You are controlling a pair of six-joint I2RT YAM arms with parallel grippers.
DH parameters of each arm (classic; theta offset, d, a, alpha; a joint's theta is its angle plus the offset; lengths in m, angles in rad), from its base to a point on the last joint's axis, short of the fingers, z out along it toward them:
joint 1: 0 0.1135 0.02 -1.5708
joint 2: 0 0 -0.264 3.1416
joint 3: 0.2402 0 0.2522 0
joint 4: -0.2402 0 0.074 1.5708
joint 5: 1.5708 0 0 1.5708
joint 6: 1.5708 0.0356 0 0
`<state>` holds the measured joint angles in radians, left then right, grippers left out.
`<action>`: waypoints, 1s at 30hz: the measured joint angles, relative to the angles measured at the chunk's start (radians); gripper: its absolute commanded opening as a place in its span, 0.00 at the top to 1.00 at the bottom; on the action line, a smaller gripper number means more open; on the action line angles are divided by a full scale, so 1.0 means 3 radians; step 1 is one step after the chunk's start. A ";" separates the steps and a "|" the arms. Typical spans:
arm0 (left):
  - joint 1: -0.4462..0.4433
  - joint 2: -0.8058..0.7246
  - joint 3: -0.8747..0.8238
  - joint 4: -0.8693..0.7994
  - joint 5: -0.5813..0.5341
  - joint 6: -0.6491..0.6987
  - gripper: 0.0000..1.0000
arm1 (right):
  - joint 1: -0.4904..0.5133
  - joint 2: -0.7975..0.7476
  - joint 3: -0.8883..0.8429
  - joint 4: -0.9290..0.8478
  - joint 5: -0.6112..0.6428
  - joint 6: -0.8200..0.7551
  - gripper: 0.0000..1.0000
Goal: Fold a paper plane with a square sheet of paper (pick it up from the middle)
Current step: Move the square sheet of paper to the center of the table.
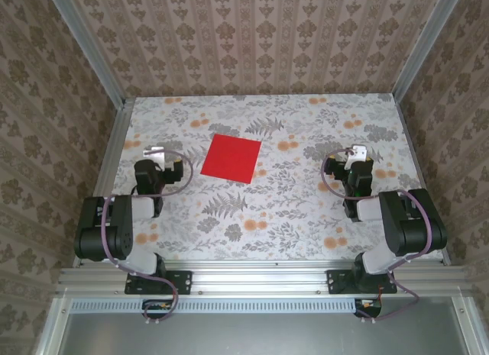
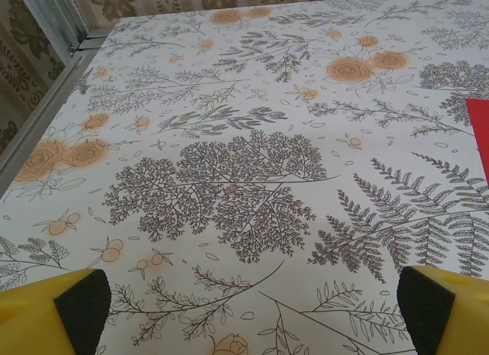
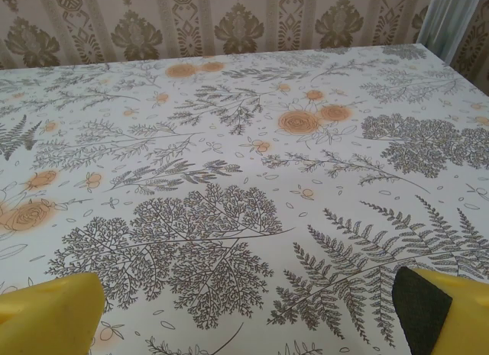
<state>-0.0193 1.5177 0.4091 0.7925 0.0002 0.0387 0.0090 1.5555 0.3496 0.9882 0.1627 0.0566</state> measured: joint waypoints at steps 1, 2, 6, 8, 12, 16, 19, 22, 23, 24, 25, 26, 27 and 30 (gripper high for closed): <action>0.0000 0.0000 0.0000 0.0000 0.0000 0.0000 0.00 | 0.0000 0.0000 0.0000 0.0000 0.0000 0.0000 0.00; 0.0000 0.0000 0.0000 0.0000 0.0000 0.0000 0.00 | 0.0000 0.0000 0.0000 0.0000 0.0000 0.0000 0.00; 0.0001 0.0000 0.0000 0.0000 0.0000 0.0000 0.00 | 0.0000 0.0000 0.0000 0.0000 0.0000 0.0000 0.00; 0.0000 0.0000 0.0000 0.0000 0.0000 0.0000 0.00 | 0.0000 0.0000 0.0000 0.0000 0.0000 0.0000 0.00; 0.0000 0.0000 0.0000 0.0000 0.0000 0.0000 0.00 | 0.0000 0.0000 0.0000 0.0000 -0.0001 0.0000 0.00; 0.0001 0.0000 0.0000 0.0000 0.0000 0.0000 0.00 | 0.0000 0.0000 0.0000 0.0000 0.0000 -0.0001 0.00; 0.0004 0.0000 0.0000 0.0000 0.0000 0.0000 0.00 | 0.0000 0.0000 0.0000 -0.0001 0.0000 0.0000 0.00; 0.0004 0.0000 0.0000 0.0000 0.0001 0.0000 0.00 | 0.0000 0.0000 0.0000 0.0000 -0.0001 -0.0001 0.00; 0.0004 0.0000 0.0000 0.0000 0.0001 0.0000 0.00 | 0.0000 0.0000 0.0000 0.0000 -0.0006 -0.0001 0.00; 0.0004 0.0000 0.0000 -0.0001 0.0000 0.0000 0.00 | 0.0000 0.0000 -0.0001 0.0006 -0.0013 -0.0001 0.00; 0.0004 0.0000 0.0001 -0.0003 0.0000 0.0000 0.00 | 0.0000 0.0000 -0.0011 0.0034 -0.0022 -0.0001 0.00; 0.0004 -0.0001 0.0008 -0.0024 -0.0005 0.0000 0.00 | 0.0000 -0.0001 -0.0039 0.0085 -0.0024 -0.0001 0.00; 0.0004 -0.0008 0.0031 -0.0084 -0.0029 -0.0001 0.00 | 0.0000 -0.0011 -0.0079 0.0128 -0.0024 -0.0001 0.00; 0.0004 -0.0123 0.0201 -0.0515 -0.0146 -0.0014 0.00 | 0.0009 -0.0164 -0.0209 0.0125 -0.0003 0.0000 0.00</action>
<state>-0.0181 1.4807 0.4694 0.6380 -0.0437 0.0345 0.0116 1.5063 0.2871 1.0256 0.1619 0.0566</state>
